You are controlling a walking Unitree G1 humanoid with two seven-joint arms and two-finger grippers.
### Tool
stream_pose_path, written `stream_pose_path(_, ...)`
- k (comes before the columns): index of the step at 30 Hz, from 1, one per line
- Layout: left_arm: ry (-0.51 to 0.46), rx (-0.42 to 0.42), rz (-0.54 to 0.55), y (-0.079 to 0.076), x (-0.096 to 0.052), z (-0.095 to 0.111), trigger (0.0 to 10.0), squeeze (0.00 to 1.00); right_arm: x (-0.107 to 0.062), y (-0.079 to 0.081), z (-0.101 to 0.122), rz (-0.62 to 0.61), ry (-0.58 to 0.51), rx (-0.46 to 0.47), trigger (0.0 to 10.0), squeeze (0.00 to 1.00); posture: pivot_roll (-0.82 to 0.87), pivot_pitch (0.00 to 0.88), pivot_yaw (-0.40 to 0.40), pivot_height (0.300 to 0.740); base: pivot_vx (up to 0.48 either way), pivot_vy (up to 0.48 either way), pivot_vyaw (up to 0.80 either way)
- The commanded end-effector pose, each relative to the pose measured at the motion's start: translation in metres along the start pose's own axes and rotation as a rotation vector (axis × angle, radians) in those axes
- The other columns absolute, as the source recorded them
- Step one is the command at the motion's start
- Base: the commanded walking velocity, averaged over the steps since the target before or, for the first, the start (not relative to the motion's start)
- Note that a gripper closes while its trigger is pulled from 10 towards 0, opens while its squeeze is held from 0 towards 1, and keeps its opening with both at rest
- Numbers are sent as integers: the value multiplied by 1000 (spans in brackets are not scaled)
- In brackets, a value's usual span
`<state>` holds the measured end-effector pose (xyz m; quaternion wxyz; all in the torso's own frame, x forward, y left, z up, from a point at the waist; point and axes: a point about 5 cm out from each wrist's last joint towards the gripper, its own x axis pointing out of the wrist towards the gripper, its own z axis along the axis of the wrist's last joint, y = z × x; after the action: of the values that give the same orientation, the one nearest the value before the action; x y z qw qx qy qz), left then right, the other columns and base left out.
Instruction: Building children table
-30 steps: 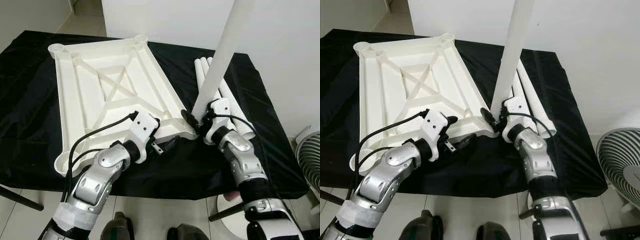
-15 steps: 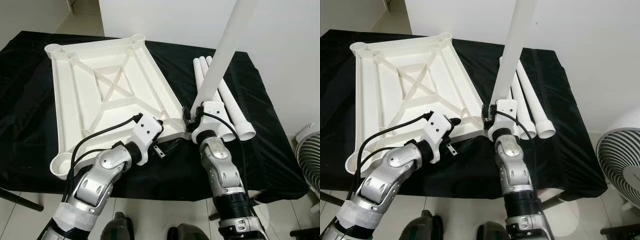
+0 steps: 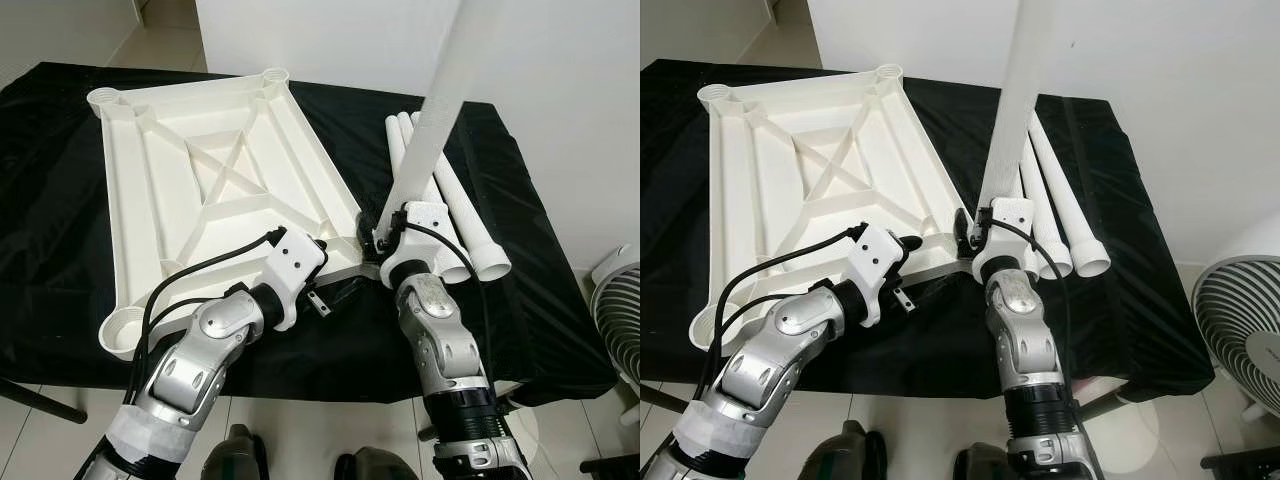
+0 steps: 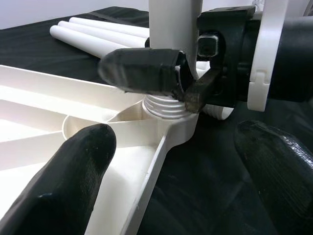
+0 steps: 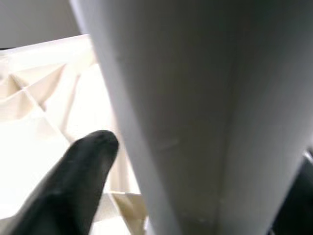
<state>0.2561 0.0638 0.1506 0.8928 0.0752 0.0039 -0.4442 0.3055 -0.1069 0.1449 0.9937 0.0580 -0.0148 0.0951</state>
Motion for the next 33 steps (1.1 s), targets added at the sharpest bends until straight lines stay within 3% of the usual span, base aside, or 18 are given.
stream_pose_path(1, 5, 0, -33, -3, 1, -3, 10000, 0, 0, -2, 2, 27, -5, -1, 10000, 1000, -32, 9, -18, 740, 0, 0, 0)
stream_pose_path(6, 1, 3, -32, -2, 1, -1, 10000, 0, 4, -15, 5, 134, 5, -61, 10000, 1000, -37, 13, -16, 740, 0, 0, 0)
stream_pose_path(8, -2, 1, -31, -1, 1, -1, 10000, 0, 6, -23, 3, 207, 40, -97, 10000, 0, -38, 16, -18, 740, 0, 0, 0)
stream_pose_path(13, -6, -1, -28, -2, 2, 0, 10000, 0, 6, -31, 1, 372, 62, -216, 10000, 0, -37, 19, -21, 740, 0, 0, 0)
stream_pose_path(21, -14, -3, -25, -3, 3, 1, 10000, 0, 11, -36, -3, 504, 73, -237, 10000, 0, -30, 19, -26, 740, 0, 0, 0)
stream_pose_path(26, -16, -5, -31, -5, 4, 2, 10000, 0, 20, -36, -5, 520, 68, -279, 10000, 0, -27, 19, -26, 740, 0, 0, 0)
stream_pose_path(27, -16, -6, -31, -5, 4, 2, 10000, 0, 20, -36, -6, 521, 72, -277, 8118, 0, -25, 19, -25, 740, 0, 0, 0)
stream_pose_path(28, -16, -6, -31, -5, 4, 2, 10000, 0, 21, -37, -6, 524, 75, -276, 8118, 0, -25, 19, -25, 740, 0, 0, 0)
stream_pose_path(29, -16, -6, -31, -5, 4, 2, 10000, 0, 21, -37, -7, 529, 79, -271, 0, 0, -24, 19, -26, 740, 0, 0, 0)
stream_pose_path(33, -15, -6, -31, -5, 3, 2, 10000, 0, 20, -39, -11, 541, 92, -282, 0, 0, -21, 20, -28, 740, 0, 0, 0)
